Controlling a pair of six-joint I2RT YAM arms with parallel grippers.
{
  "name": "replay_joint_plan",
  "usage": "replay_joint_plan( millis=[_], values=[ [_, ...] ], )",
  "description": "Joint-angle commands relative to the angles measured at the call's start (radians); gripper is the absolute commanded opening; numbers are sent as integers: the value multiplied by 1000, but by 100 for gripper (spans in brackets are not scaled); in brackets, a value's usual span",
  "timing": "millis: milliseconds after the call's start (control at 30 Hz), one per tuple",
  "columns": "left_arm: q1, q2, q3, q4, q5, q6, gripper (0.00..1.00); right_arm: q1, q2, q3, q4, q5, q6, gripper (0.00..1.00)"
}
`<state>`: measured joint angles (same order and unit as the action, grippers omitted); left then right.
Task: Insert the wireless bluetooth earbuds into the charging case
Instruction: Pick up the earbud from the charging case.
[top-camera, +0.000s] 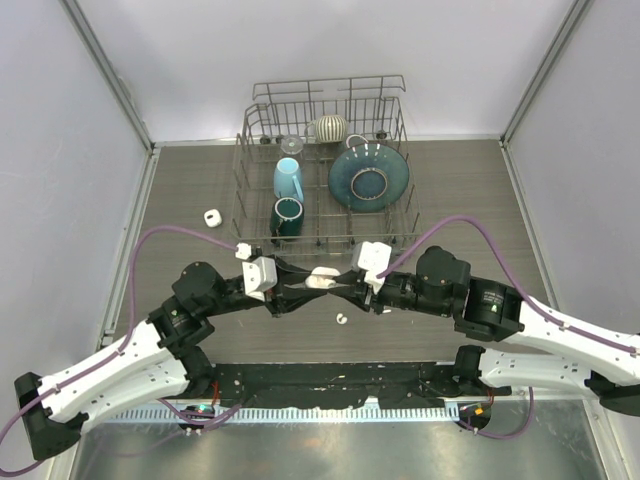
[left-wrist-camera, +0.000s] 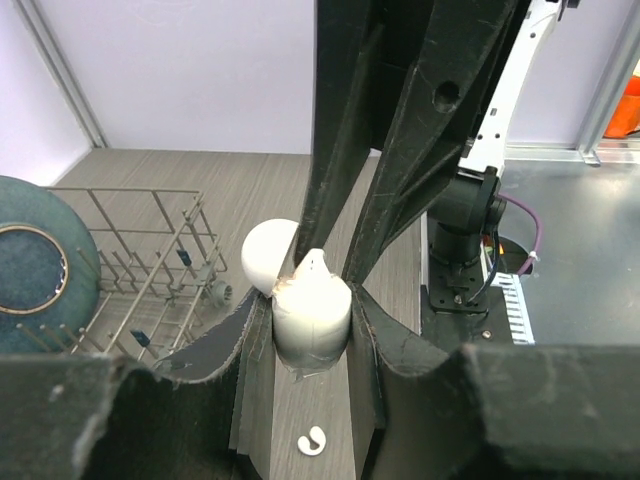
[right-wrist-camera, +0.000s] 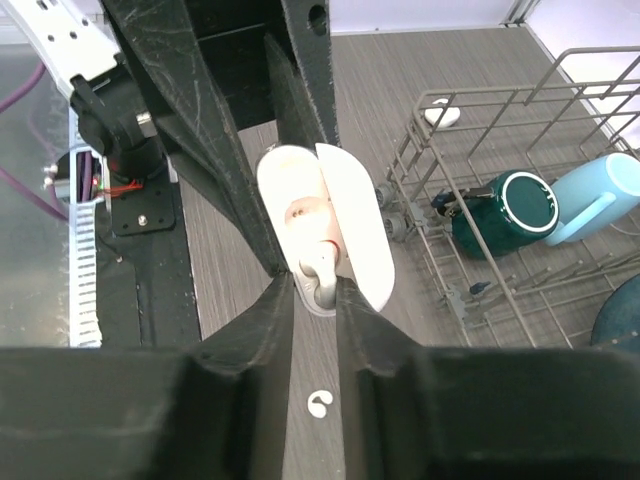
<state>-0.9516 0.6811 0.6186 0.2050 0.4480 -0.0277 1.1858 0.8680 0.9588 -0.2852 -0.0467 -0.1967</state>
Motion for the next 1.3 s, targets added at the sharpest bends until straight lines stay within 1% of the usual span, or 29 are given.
replay_joint_plan(
  millis=[0,67,167,267,333,600,767,800,1000,1267],
  values=[
    [-26,-8,46,163,164,-26,0,-12,46,4,18,18,2,17],
    [-26,-9,46,163,166,-26,0,-12,55,12,9,5,8,14],
    [-26,-11,46,165,167,-28,0,-14,63,18,6,10,16,13],
    [-26,-14,46,163,166,-28,0,-14,57,11,18,18,16,4],
    [-26,-14,41,157,163,-26,0,-12,46,11,29,16,17,1],
    [-26,-29,46,60,141,20,0,-14,-9,20,52,13,37,1],
    [-26,-40,43,11,118,23,0,-14,-46,27,58,10,51,1],
    [-26,-40,40,10,113,49,0,-14,-49,31,58,11,52,1],
    [-26,-17,38,4,109,55,0,-14,-80,26,86,30,85,1],
    [-26,-12,35,42,118,46,0,-14,-60,27,89,-15,100,1]
  ],
)
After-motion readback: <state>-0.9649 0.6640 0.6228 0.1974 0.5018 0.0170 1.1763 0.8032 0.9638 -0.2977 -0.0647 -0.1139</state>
